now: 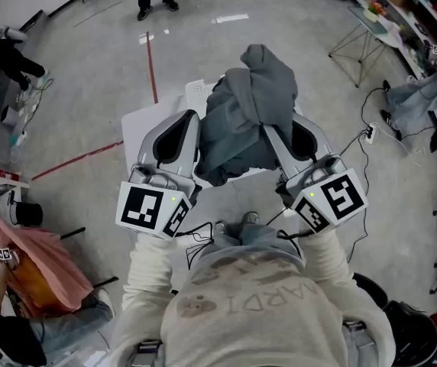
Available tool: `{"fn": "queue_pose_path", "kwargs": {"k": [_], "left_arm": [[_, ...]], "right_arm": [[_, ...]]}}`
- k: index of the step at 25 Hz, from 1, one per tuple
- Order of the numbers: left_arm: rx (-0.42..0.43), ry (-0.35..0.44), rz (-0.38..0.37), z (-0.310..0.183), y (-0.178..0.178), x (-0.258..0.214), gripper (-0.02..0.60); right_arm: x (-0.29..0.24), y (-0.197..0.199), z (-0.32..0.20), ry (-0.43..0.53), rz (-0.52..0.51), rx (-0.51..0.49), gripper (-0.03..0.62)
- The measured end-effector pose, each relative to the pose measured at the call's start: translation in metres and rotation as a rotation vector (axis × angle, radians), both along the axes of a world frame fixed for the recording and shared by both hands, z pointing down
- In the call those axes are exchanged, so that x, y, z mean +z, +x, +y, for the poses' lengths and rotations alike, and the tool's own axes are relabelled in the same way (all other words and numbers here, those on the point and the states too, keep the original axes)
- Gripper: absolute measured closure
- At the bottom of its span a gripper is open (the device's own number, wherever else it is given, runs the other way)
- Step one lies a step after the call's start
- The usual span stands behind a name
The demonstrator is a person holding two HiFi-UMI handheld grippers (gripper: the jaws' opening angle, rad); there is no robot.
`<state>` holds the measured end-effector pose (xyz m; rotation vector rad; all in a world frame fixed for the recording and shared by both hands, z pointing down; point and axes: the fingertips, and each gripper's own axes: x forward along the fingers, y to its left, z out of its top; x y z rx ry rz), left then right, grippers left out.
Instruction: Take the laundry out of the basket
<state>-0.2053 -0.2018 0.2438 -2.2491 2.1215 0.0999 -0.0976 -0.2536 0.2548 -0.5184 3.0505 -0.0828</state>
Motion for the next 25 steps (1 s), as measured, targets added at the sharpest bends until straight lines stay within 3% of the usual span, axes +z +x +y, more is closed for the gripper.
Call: {"fn": "queue_pose_path", "kwargs": {"k": [9, 18, 23, 25], "left_arm": [[-0.020, 0.009, 0.005, 0.005, -0.008, 0.001, 0.581], [-0.185, -0.040, 0.052, 0.024, -0.023, 0.027, 0.581], [-0.318, -0.067, 0.088, 0.044, -0.046, 0.036, 0.581], [-0.371, -0.073, 0.088, 0.054, -0.055, 0.038, 0.581]], "right_arm": [[0.008, -0.005, -0.003, -0.006, 0.020, 0.000, 0.500], [0.094, -0.022, -0.045, -0.163, 0.205, -0.075, 0.496], [0.124, -0.089, -0.097, -0.139, 0.310, -0.146, 0.491], [0.144, -0.124, -0.125, -0.112, 0.379, -0.137, 0.449]]}}
